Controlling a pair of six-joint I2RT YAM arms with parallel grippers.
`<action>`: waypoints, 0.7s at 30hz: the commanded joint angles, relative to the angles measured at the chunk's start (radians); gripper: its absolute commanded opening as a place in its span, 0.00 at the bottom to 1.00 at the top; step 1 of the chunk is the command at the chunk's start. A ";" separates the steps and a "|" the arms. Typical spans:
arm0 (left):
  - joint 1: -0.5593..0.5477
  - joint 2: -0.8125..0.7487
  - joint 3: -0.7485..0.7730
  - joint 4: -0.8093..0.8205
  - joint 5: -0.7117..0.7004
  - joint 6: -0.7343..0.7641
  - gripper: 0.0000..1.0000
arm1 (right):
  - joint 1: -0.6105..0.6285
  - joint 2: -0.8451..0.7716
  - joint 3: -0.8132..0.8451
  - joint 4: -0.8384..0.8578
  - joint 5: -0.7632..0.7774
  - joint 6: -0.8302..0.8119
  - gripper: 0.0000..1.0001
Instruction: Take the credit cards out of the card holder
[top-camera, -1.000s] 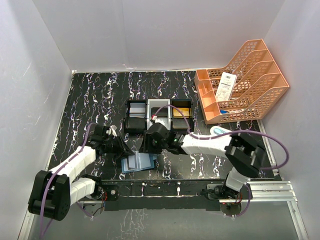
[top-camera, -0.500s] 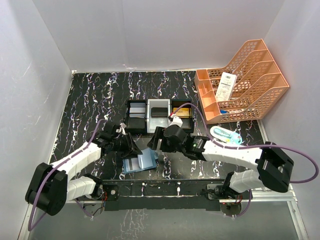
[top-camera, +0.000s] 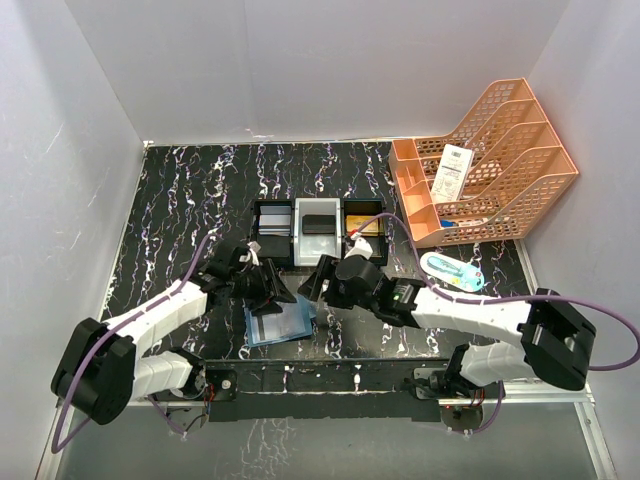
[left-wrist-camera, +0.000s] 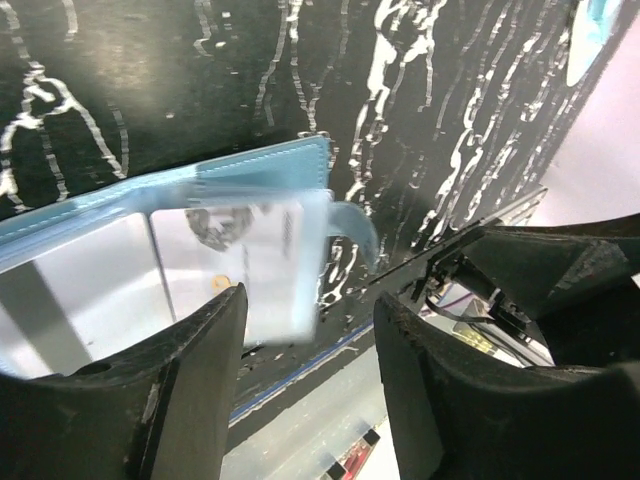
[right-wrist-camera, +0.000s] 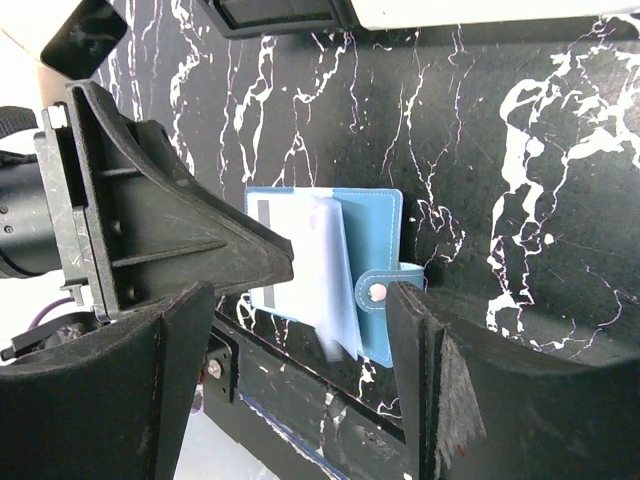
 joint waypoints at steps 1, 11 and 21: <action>-0.015 -0.007 0.035 0.063 0.080 -0.031 0.54 | -0.004 -0.066 -0.020 0.051 0.079 0.035 0.68; -0.016 -0.082 0.049 -0.085 -0.104 -0.032 0.57 | -0.017 -0.103 -0.075 0.151 -0.035 0.000 0.56; -0.016 -0.107 -0.007 -0.101 -0.143 -0.027 0.57 | -0.017 0.103 0.060 0.167 -0.288 -0.064 0.40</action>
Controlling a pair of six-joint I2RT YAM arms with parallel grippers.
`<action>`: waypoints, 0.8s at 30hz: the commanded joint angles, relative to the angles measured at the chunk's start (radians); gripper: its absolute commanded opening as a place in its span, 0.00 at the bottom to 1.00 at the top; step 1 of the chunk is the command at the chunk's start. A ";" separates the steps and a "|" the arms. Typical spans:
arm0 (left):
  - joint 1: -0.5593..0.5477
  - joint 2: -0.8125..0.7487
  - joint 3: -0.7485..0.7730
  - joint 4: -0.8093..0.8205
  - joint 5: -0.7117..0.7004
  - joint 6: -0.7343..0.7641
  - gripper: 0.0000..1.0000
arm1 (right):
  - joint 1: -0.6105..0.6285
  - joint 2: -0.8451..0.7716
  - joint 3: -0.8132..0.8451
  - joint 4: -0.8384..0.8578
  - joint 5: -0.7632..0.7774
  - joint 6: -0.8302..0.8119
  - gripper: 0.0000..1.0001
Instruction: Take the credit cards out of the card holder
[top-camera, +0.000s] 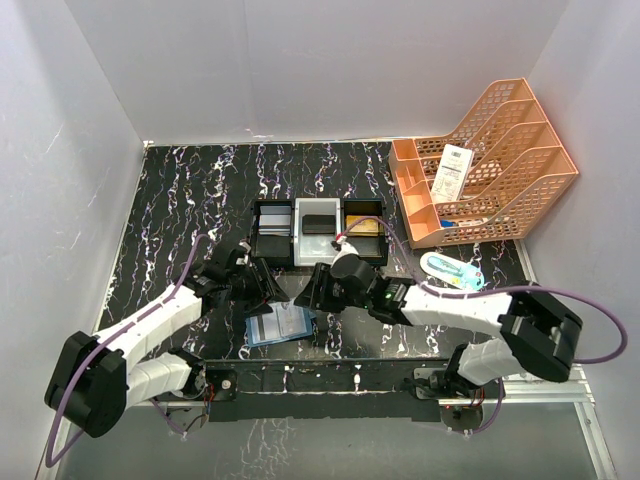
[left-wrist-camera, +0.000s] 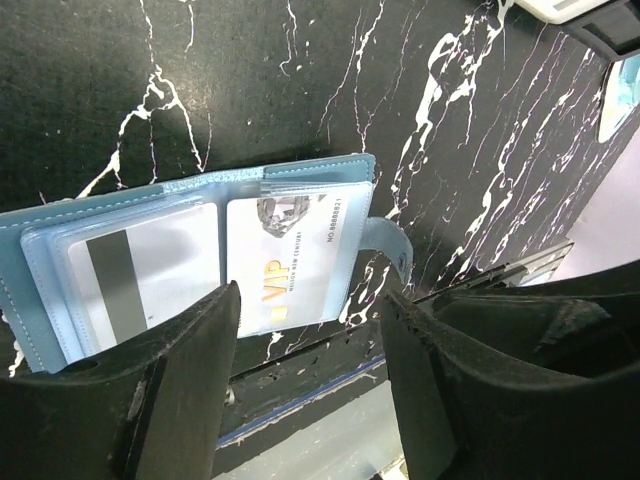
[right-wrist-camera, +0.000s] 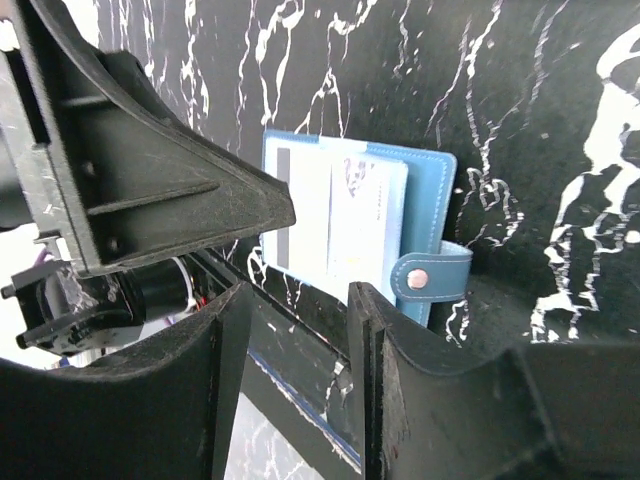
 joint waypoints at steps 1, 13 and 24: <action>-0.003 -0.038 -0.017 -0.012 0.003 0.014 0.57 | -0.002 0.084 0.104 0.053 -0.142 -0.031 0.40; -0.004 0.001 0.000 -0.031 0.007 0.069 0.57 | -0.004 0.252 0.183 -0.046 -0.149 -0.014 0.39; -0.004 0.075 -0.047 0.064 0.047 0.060 0.55 | -0.021 0.370 0.153 -0.100 -0.133 0.037 0.37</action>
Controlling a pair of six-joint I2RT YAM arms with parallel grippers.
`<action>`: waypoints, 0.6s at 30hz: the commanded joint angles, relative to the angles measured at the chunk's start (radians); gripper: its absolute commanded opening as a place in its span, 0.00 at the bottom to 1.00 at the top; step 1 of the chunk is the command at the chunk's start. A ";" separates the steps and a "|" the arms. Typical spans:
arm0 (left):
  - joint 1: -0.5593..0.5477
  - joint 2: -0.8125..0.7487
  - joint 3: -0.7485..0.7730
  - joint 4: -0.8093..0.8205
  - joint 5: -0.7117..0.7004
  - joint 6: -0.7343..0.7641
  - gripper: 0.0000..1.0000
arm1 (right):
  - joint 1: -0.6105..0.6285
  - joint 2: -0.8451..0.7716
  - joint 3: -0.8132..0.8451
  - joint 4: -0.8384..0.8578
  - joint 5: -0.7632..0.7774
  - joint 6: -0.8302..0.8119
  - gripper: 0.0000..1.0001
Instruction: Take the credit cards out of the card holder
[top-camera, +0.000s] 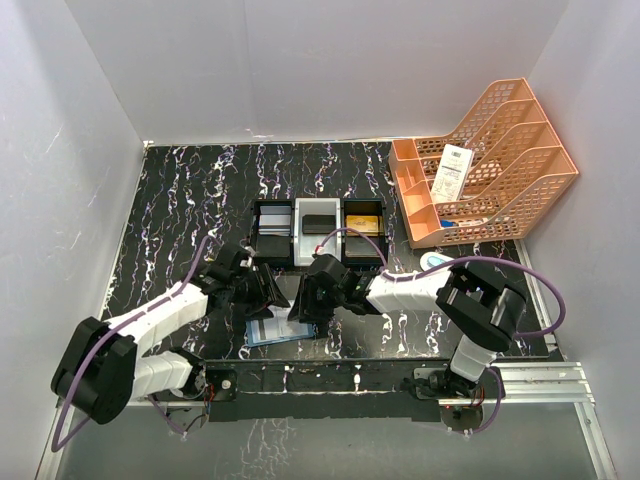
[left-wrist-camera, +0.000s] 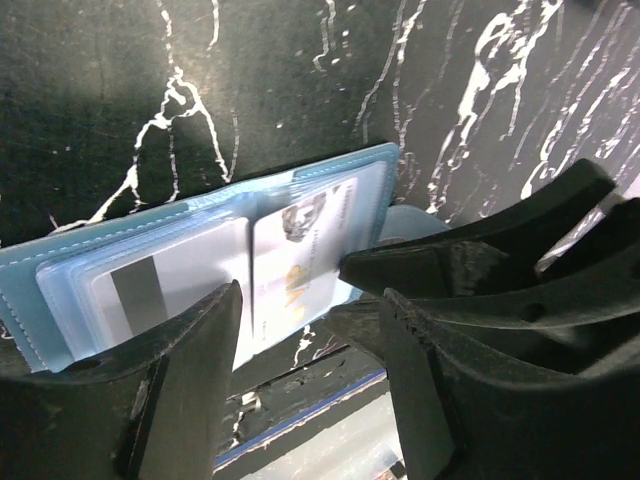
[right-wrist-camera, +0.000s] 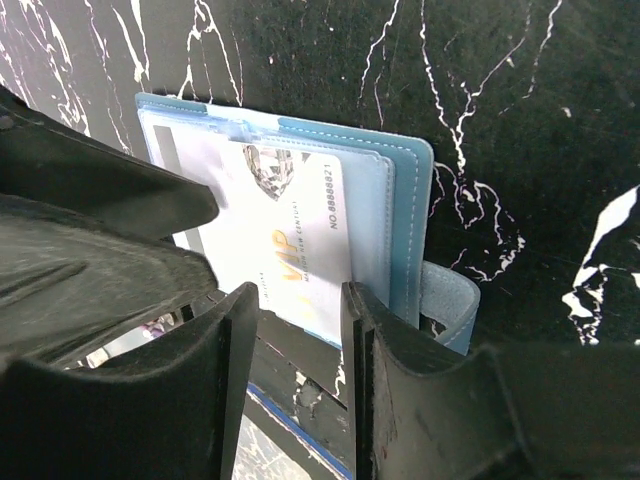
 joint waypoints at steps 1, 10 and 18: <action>-0.004 0.014 -0.023 0.011 0.013 0.003 0.55 | -0.006 0.021 0.008 -0.057 0.063 0.020 0.37; -0.005 0.018 -0.076 0.010 -0.028 -0.018 0.49 | -0.014 0.022 -0.065 -0.009 0.045 0.059 0.37; -0.004 -0.023 -0.150 0.079 -0.014 -0.048 0.40 | -0.019 0.029 -0.073 -0.001 0.043 0.064 0.37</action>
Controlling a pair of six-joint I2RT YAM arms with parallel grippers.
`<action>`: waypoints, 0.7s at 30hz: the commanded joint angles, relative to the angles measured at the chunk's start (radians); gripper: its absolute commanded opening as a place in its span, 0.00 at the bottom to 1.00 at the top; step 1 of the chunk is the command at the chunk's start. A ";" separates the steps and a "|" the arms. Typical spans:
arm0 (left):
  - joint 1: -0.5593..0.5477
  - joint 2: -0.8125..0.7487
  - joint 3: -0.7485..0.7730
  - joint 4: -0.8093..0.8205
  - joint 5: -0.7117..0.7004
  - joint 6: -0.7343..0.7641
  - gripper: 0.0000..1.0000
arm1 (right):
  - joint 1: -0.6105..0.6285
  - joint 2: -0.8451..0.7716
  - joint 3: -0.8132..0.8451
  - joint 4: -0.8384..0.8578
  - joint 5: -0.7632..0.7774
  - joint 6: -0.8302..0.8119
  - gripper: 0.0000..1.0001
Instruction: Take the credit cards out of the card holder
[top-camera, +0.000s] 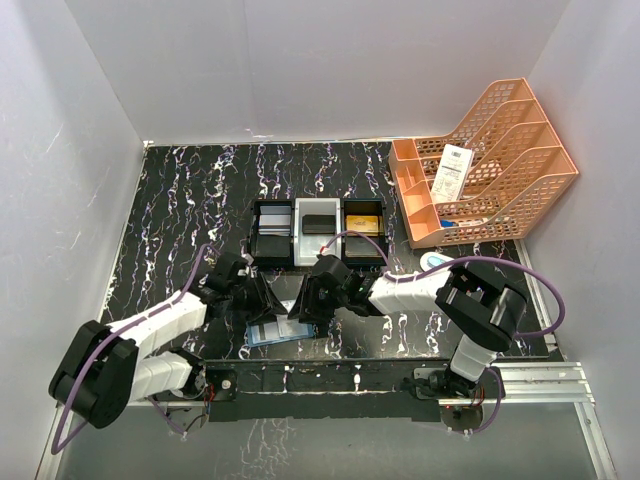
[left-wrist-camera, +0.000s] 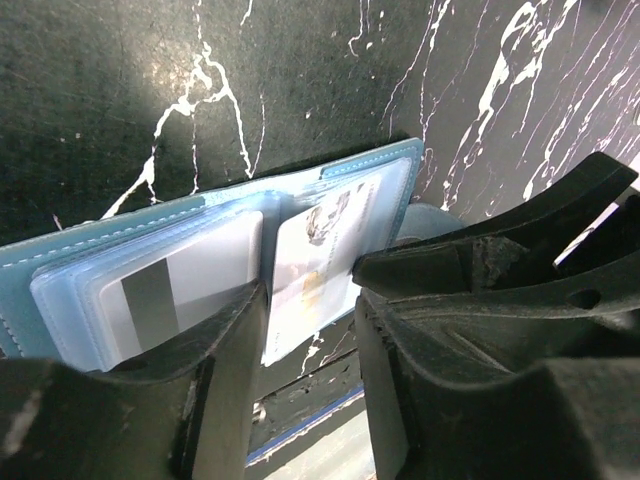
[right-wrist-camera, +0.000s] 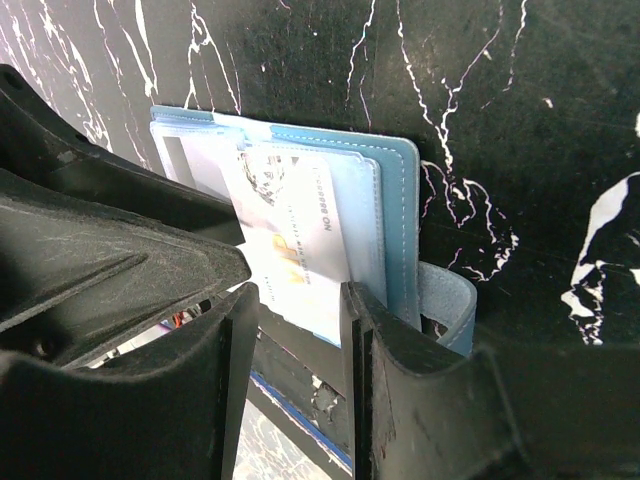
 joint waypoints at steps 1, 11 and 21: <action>-0.003 -0.028 -0.053 -0.029 -0.025 -0.008 0.39 | -0.004 0.033 -0.034 -0.059 0.050 -0.015 0.37; -0.004 -0.058 -0.120 0.078 0.003 -0.105 0.32 | -0.008 0.028 -0.038 -0.053 0.041 -0.008 0.38; -0.004 -0.065 -0.128 0.107 0.021 -0.136 0.22 | -0.015 0.027 -0.045 -0.049 0.032 -0.008 0.38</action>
